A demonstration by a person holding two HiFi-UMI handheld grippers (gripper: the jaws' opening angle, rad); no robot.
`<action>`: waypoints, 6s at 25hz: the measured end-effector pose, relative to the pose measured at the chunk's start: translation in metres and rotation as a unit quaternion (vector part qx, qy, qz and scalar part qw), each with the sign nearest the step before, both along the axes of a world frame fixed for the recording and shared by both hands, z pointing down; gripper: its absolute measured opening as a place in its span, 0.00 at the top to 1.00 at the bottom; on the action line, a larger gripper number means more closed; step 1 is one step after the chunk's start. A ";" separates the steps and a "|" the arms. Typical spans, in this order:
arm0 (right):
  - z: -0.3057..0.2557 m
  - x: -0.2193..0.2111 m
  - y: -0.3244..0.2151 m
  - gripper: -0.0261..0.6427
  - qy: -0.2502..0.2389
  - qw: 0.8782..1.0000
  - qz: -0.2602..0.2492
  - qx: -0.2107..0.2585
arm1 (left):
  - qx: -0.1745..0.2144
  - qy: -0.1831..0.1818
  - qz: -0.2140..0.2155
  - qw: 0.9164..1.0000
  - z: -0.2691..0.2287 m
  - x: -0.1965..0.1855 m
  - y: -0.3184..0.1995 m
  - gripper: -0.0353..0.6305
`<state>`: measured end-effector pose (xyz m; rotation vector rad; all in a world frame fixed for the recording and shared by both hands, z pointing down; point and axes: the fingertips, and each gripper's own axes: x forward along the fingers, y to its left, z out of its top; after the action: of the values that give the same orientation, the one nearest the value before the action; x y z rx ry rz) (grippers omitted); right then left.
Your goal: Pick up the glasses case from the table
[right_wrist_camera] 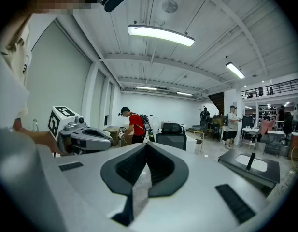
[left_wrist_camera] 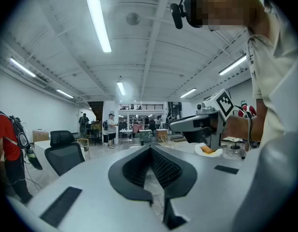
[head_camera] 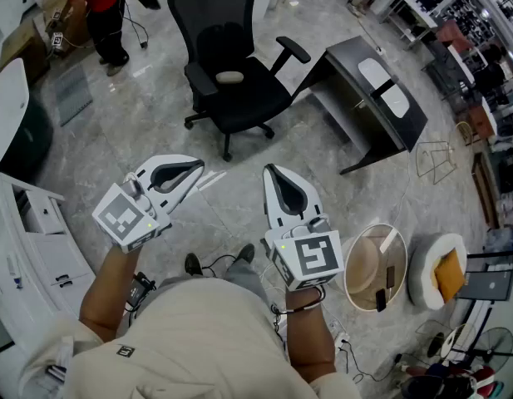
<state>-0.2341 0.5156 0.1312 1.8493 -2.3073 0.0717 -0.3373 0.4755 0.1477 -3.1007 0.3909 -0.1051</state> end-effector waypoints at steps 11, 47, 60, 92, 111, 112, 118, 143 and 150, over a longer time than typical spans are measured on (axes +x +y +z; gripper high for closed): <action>0.005 -0.010 -0.019 0.93 -0.001 1.000 0.010 -0.006 | -0.004 -0.001 0.009 1.000 0.004 -0.009 -0.021 0.93; 0.041 0.165 -0.206 0.92 -0.120 0.980 -0.152 -0.040 | -0.056 -0.066 -0.194 0.977 0.032 0.118 -0.134 0.93; 0.051 0.182 -0.233 0.92 -0.144 0.970 -0.192 -0.051 | -0.057 -0.086 -0.230 0.968 0.034 0.138 -0.148 0.93; 0.049 0.272 -0.330 0.92 -0.111 0.993 0.032 -0.033 | -0.041 -0.052 0.018 0.998 0.040 0.239 -0.341 0.93; 0.059 0.314 -0.387 0.92 -0.124 0.982 0.137 -0.034 | -0.050 -0.061 0.108 0.991 0.047 0.285 -0.424 0.93; 0.060 0.315 -0.389 0.92 -0.124 0.982 0.140 -0.035 | -0.051 -0.061 0.111 0.991 0.048 0.286 -0.427 0.93; 0.059 0.310 -0.407 0.92 -0.116 0.981 0.152 -0.039 | -0.058 -0.053 0.122 0.989 0.052 0.282 -0.448 0.93; 0.080 0.265 -0.624 0.92 -0.113 0.988 -0.068 -0.078 | -0.090 -0.050 -0.086 0.991 0.075 0.216 -0.572 0.93; 0.078 0.257 -0.679 0.92 -0.116 0.976 -0.162 -0.086 | -0.095 -0.068 -0.178 0.977 0.082 0.210 -0.597 0.93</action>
<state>0.0233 -0.1638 0.2091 1.4286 -2.6319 0.4486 -0.1277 -0.1213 0.2298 -3.1396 0.9784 -0.3778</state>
